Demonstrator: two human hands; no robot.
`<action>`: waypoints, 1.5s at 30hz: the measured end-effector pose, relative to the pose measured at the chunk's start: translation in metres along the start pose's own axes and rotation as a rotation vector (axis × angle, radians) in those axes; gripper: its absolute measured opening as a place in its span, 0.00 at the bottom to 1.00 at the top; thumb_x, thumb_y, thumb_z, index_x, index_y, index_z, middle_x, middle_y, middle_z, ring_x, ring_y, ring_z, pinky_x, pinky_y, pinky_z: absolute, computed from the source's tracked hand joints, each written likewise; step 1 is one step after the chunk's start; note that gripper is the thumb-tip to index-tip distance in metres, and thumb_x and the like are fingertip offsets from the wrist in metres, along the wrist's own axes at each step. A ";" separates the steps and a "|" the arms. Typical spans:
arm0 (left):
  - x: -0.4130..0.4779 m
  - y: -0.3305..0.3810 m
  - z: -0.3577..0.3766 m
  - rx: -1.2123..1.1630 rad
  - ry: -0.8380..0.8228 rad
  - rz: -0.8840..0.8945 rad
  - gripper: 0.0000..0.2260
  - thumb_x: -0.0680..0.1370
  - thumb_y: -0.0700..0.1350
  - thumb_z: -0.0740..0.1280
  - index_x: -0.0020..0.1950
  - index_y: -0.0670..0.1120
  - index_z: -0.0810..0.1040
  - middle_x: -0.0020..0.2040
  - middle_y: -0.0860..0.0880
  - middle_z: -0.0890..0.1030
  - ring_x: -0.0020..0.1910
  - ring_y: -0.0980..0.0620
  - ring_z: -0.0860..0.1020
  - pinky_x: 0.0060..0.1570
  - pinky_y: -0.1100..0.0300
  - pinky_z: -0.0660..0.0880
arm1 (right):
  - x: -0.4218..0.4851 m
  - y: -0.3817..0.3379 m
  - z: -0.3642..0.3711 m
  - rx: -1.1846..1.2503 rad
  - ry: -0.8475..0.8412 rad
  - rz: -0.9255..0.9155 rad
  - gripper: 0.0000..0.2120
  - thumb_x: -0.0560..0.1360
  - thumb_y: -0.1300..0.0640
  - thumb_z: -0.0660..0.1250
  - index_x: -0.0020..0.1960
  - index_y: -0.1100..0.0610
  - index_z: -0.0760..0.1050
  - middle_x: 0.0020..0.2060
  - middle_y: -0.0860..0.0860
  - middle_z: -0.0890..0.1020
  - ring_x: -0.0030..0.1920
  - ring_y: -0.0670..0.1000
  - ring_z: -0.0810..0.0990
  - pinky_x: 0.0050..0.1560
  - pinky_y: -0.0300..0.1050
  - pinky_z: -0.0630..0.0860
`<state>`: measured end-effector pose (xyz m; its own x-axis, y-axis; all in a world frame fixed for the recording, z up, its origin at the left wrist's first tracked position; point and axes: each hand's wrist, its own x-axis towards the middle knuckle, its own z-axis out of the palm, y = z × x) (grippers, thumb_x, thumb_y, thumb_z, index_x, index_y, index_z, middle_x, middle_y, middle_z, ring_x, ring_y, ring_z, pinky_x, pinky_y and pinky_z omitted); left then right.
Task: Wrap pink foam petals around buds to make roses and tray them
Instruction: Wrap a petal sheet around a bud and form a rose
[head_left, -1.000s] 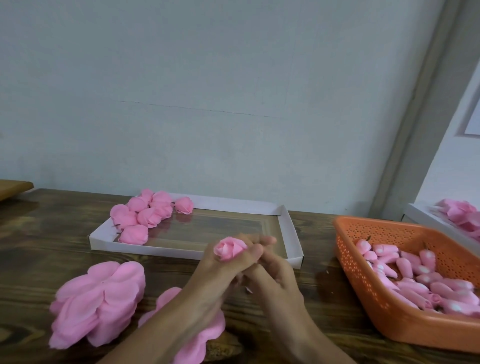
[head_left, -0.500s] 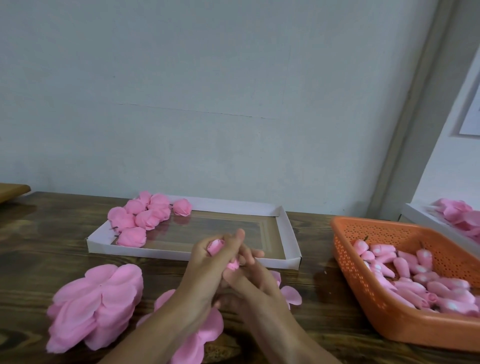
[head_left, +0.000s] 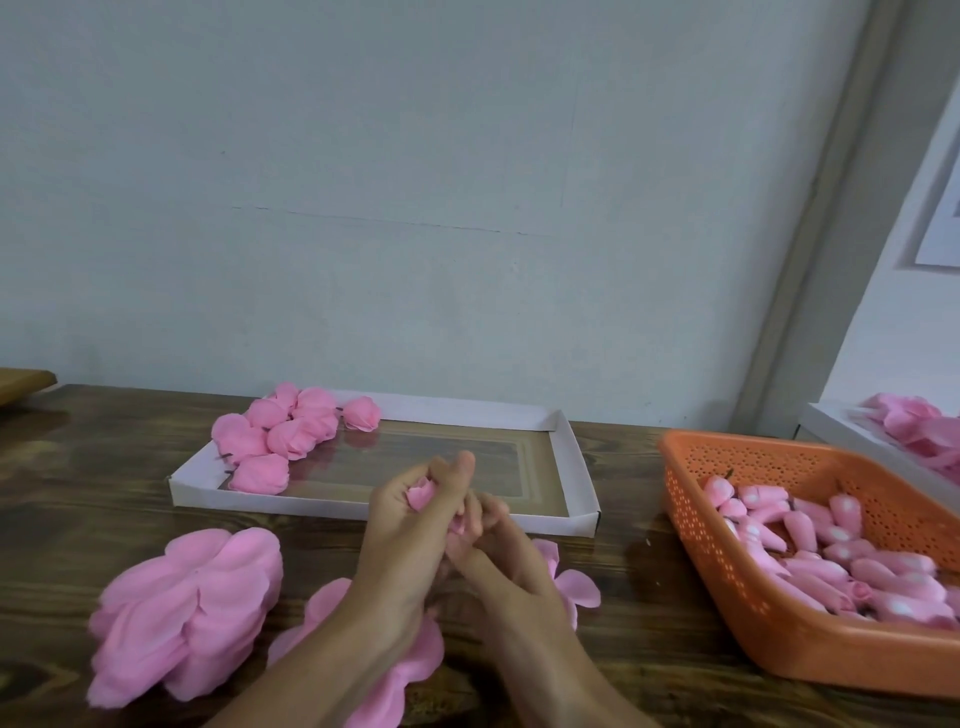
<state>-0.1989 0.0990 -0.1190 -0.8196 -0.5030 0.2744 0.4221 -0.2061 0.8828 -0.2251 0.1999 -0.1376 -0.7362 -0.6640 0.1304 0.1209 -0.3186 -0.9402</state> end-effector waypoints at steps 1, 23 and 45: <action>0.000 0.000 -0.001 0.007 -0.001 0.010 0.26 0.73 0.59 0.73 0.36 0.35 0.74 0.43 0.26 0.79 0.41 0.45 0.86 0.32 0.59 0.79 | 0.000 0.001 -0.002 -0.015 0.006 -0.032 0.11 0.82 0.57 0.71 0.63 0.54 0.81 0.51 0.64 0.85 0.48 0.58 0.83 0.50 0.55 0.78; 0.008 -0.015 -0.020 0.501 -0.053 0.288 0.08 0.76 0.44 0.75 0.42 0.40 0.83 0.36 0.37 0.82 0.39 0.33 0.81 0.39 0.33 0.79 | 0.004 -0.020 -0.037 -1.169 0.034 -0.880 0.15 0.84 0.49 0.64 0.70 0.42 0.77 0.66 0.42 0.74 0.64 0.45 0.76 0.60 0.42 0.74; 0.007 -0.016 -0.017 0.472 -0.056 0.229 0.12 0.73 0.45 0.71 0.30 0.47 0.77 0.27 0.48 0.74 0.32 0.53 0.72 0.33 0.53 0.70 | 0.005 -0.022 -0.037 -1.159 0.004 -0.763 0.11 0.85 0.46 0.61 0.64 0.42 0.77 0.66 0.38 0.75 0.65 0.42 0.76 0.61 0.42 0.76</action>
<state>-0.2049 0.0844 -0.1372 -0.7515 -0.4428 0.4890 0.3828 0.3110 0.8699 -0.2560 0.2288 -0.1275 -0.3715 -0.5794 0.7254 -0.9222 0.1403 -0.3603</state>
